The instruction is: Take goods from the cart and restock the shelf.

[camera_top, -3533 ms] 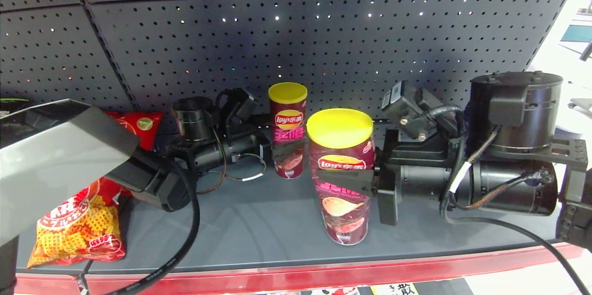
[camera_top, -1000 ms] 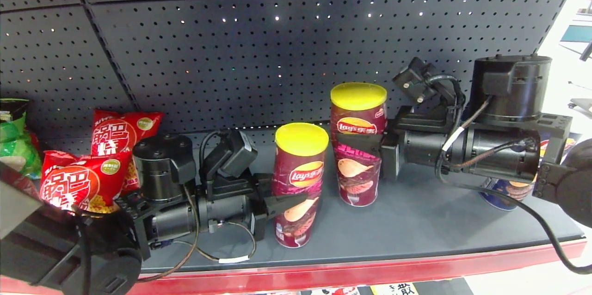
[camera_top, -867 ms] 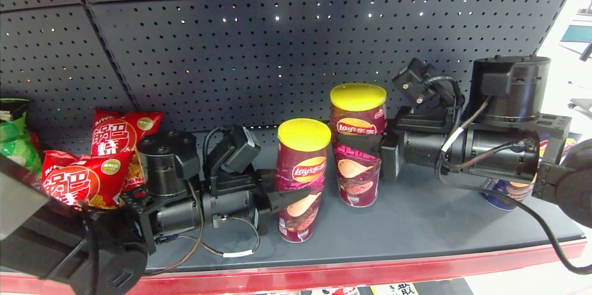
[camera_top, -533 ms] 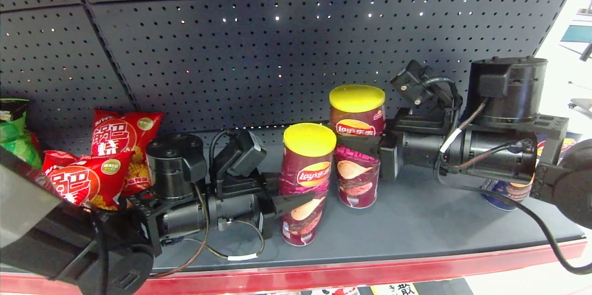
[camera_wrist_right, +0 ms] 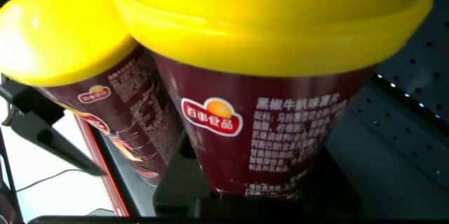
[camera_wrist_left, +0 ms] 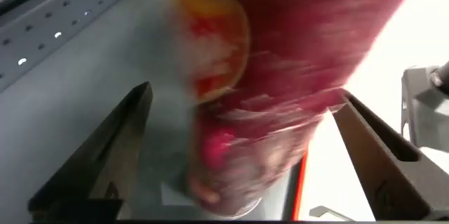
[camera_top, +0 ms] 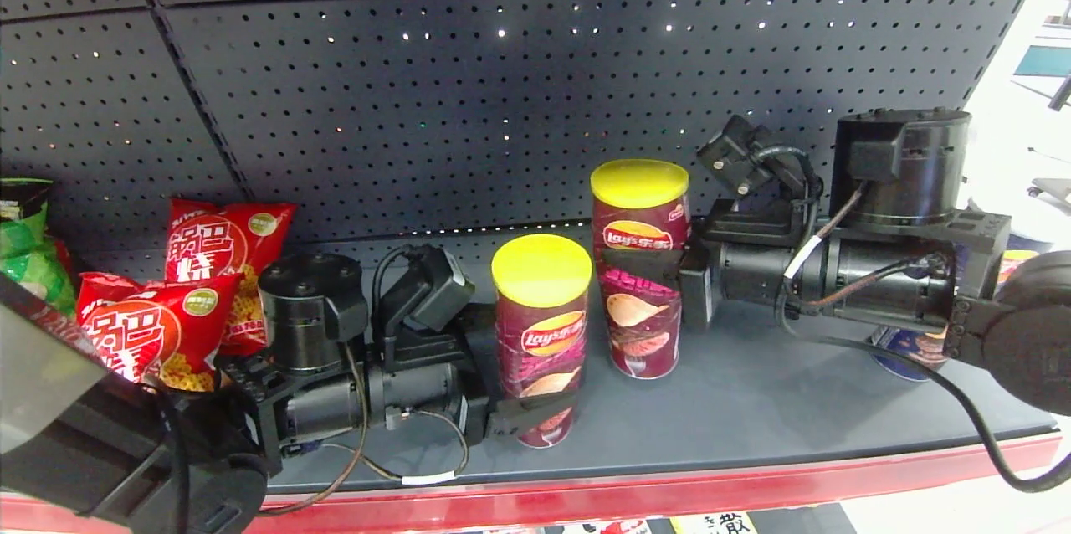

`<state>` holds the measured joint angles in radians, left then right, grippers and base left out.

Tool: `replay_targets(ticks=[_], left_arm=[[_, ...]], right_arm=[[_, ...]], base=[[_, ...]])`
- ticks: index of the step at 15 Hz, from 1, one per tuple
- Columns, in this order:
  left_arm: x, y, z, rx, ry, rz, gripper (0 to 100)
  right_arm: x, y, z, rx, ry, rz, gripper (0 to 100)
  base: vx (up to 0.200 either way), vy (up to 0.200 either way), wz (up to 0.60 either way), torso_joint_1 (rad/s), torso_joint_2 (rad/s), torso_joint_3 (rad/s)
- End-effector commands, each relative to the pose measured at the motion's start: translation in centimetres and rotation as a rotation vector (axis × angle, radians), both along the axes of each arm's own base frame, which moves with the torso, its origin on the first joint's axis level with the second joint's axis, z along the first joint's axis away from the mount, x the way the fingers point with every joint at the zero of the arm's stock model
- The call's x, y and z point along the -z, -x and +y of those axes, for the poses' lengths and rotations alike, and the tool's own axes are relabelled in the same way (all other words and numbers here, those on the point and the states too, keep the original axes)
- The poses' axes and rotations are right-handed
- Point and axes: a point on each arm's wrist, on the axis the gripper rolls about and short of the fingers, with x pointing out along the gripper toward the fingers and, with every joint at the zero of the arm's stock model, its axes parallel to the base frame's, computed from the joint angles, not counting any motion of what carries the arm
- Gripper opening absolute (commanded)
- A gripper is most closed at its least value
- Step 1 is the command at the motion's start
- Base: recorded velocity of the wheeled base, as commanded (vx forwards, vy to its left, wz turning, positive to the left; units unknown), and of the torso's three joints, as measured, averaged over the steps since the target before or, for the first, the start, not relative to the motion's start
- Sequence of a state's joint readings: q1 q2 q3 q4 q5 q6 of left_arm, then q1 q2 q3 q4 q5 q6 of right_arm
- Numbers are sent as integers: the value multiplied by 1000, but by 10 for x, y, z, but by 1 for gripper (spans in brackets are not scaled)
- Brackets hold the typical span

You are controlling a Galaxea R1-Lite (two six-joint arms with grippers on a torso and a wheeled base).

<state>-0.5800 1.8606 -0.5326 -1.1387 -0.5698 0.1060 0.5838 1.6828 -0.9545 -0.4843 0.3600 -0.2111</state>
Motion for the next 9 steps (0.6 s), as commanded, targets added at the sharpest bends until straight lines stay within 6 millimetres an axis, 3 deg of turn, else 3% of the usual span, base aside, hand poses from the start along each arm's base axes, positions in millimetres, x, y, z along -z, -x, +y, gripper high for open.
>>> replay_targets(ticks=[1,5,7,9], left_arm=[[0,-2,11,-39,-4,3,100],[-2,1,42,-135,-12,9,100],[-1,18,54,-148,-22,24,100],[-17,30,56,-137,9,-26,100]], right_arm=[[1,-1,1,-1,1,1,0],[3,-2,2,-1,4,6,0],[1,-5,5,-4,1,1,0],[2,-7,5,-3,1,1,0]], base=[[0,0,0,0,0,0],[0,0,0,0,0,0],[0,0,0,0,0,0],[0,0,0,0,0,0]])
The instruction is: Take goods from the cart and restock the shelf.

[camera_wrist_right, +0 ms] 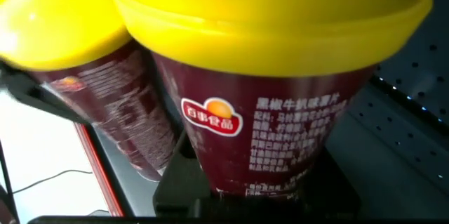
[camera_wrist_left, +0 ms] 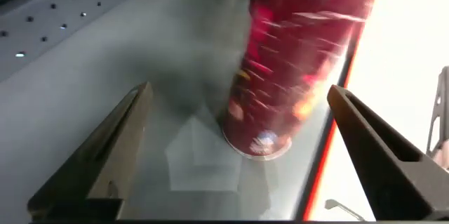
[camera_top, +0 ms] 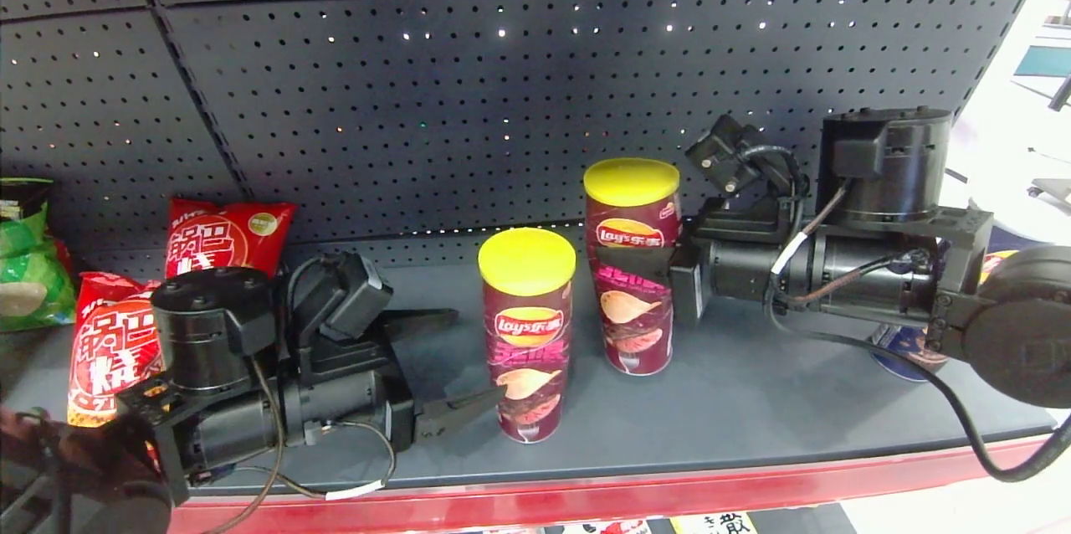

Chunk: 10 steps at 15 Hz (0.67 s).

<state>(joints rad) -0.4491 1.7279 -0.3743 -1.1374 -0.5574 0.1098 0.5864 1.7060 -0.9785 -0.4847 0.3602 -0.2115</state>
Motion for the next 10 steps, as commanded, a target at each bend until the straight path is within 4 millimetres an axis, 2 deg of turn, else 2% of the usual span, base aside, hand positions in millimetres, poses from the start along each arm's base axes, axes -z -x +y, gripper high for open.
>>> replay_targets(ticks=[1,6,8,10], left_arm=[[-21,17,6,2,37,-71,100],[-43,42,22,-98,100,-125,100],[-55,45,36,-255,170,-125,100],[-63,42,64,-401,185,-185,100]], right_arm=[[3,-3,2,0,4,6,0],[5,-6,3,2,-1,1,0],[3,-12,4,11,-6,-7,0],[2,-19,7,15,-13,-11,0]], base=[[0,0,0,0,0,0],[0,0,0,0,0,0],[0,0,0,0,0,0],[0,0,0,0,0,0]])
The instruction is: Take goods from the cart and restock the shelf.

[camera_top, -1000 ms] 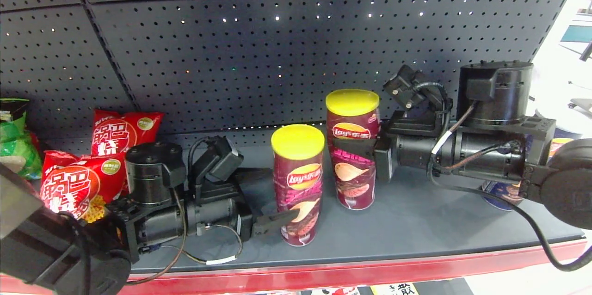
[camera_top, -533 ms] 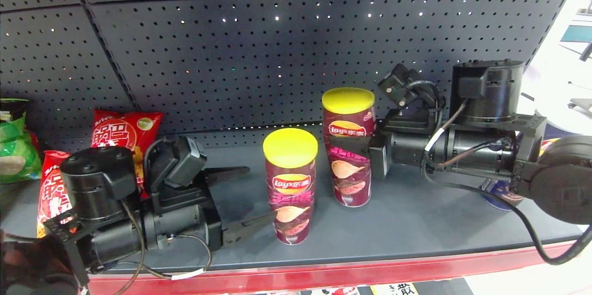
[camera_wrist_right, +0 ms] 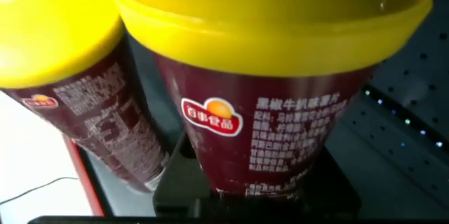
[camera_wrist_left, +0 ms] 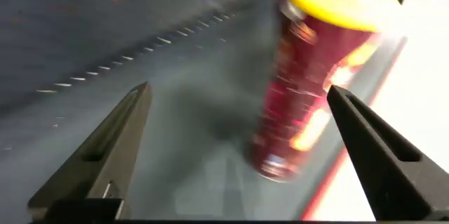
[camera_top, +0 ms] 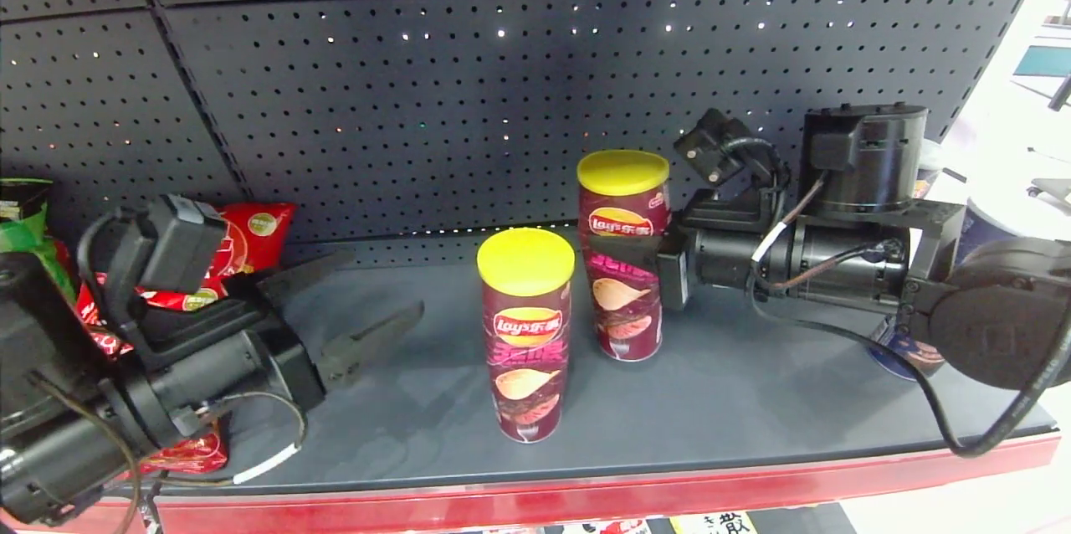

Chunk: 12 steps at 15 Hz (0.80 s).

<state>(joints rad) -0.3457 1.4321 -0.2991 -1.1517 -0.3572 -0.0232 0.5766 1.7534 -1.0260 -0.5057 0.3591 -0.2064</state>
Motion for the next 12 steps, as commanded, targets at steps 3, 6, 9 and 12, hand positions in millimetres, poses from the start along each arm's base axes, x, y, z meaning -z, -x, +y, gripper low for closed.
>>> replay_targets(ticks=[3,6,9,12], left_arm=[[-9,24,41,-218,26,-71,100],[11,59,53,-269,14,-41,100],[0,81,77,-460,24,-151,100],[9,117,89,-666,-8,-195,100]], right_arm=[[2,-11,5,6,-4,2,0],[2,-19,11,4,-9,-2,0],[5,-23,13,6,-6,2,0],[9,-29,16,8,-3,7,0]], base=[[0,0,0,0,0,0],[0,0,0,0,0,0],[0,0,0,0,0,0],[0,0,0,0,0,0]])
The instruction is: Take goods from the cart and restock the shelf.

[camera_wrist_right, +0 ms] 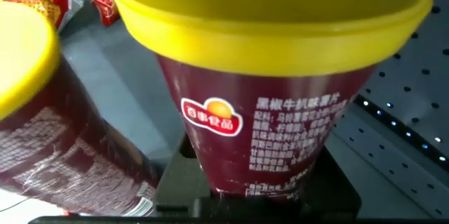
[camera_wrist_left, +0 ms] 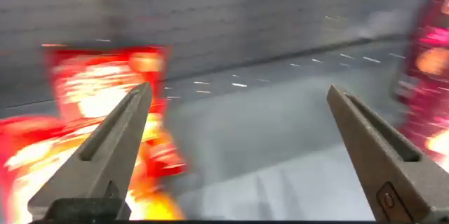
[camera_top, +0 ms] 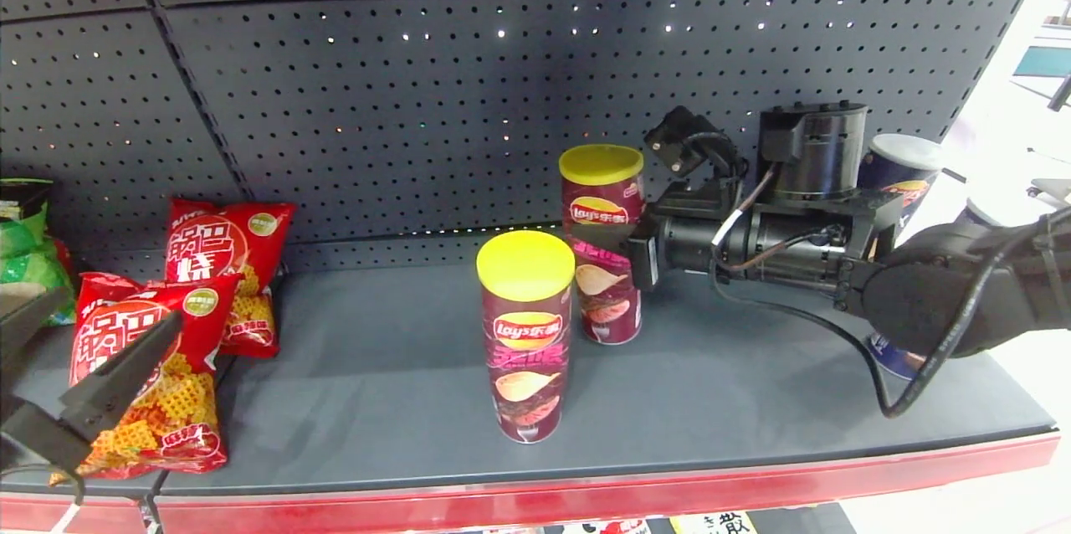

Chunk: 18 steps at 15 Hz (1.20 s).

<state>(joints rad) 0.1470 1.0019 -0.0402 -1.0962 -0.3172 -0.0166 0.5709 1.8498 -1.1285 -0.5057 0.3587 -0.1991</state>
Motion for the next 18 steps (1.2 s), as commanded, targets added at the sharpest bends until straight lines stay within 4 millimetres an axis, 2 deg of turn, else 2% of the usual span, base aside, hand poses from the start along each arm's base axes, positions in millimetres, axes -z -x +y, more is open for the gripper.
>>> replay_targets(ticks=[1,3,6,8,14,17,18], left_arm=[[7,44,5,-183,-66,-60,100],[16,65,-2,-205,-104,-57,100],[58,105,-18,-204,-104,31,100],[88,121,-24,-225,-79,109,100],[85,121,-23,-283,-8,95,100],[85,122,-24,-166,-20,93,100],[85,122,-24,-75,-16,94,100]], right_arm=[[3,-7,4,0,1,2,0],[3,-11,7,0,-1,-2,0],[-1,-16,7,8,-12,-19,0],[-2,-21,6,16,-17,-24,0],[-9,-28,13,12,-47,-42,0],[-11,-28,13,12,-50,-47,0],[-12,-28,11,17,-52,-50,0]], base=[[0,0,0,0,0,0],[0,0,0,0,0,0],[0,0,0,0,0,0],[0,0,0,0,0,0],[0,0,0,0,0,0],[0,0,0,0,0,0],[0,0,0,0,0,0]])
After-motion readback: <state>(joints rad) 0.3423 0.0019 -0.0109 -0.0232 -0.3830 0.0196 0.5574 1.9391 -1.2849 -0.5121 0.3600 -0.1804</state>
